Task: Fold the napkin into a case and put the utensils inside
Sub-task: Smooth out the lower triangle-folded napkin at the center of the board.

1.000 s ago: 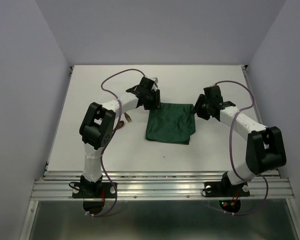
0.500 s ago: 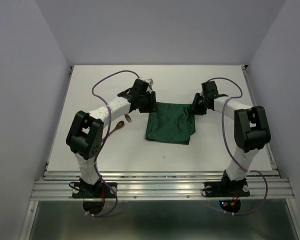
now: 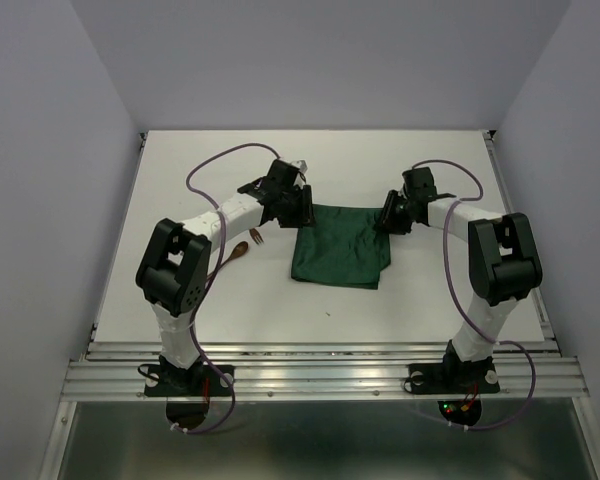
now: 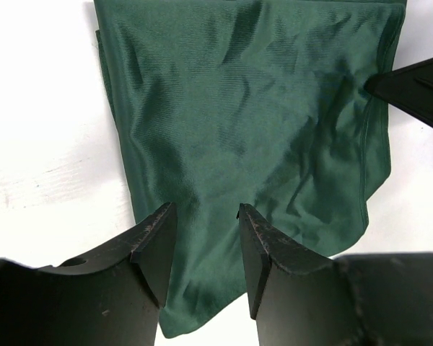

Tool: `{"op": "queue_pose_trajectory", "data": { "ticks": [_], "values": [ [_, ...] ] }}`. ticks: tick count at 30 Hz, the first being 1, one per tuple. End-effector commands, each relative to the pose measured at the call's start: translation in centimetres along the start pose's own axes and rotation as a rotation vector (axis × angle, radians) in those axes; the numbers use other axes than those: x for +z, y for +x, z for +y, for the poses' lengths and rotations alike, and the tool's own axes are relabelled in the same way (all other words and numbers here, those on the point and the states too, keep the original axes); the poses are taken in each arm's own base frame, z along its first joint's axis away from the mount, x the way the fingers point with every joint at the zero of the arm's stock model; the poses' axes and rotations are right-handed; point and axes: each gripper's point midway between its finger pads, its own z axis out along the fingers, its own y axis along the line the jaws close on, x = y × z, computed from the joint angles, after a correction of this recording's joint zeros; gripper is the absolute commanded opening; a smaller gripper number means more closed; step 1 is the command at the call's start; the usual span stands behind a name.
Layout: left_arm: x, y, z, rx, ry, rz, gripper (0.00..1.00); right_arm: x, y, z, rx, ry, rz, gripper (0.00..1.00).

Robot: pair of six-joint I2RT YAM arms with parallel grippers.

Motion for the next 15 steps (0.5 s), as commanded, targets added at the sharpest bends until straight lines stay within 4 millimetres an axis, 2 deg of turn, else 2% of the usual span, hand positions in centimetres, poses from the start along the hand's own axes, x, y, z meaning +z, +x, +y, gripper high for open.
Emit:
{"op": "queue_pose_trajectory", "data": {
  "ticks": [1,9,15],
  "values": [
    [-0.72,-1.48,-1.25,0.016,0.02,-0.035,0.51,-0.11,-0.58,1.44,-0.029,-0.078,-0.024,0.36],
    [-0.47,-1.41,-1.5,0.02,0.021,-0.029,0.51,-0.23,-0.57,1.35,-0.038,-0.078,-0.033,0.3],
    [-0.46,-1.5,-1.52,0.018,0.021,-0.031,0.51,0.22,-0.47,0.98,-0.038,-0.065,-0.028,0.37]
  ]
}}
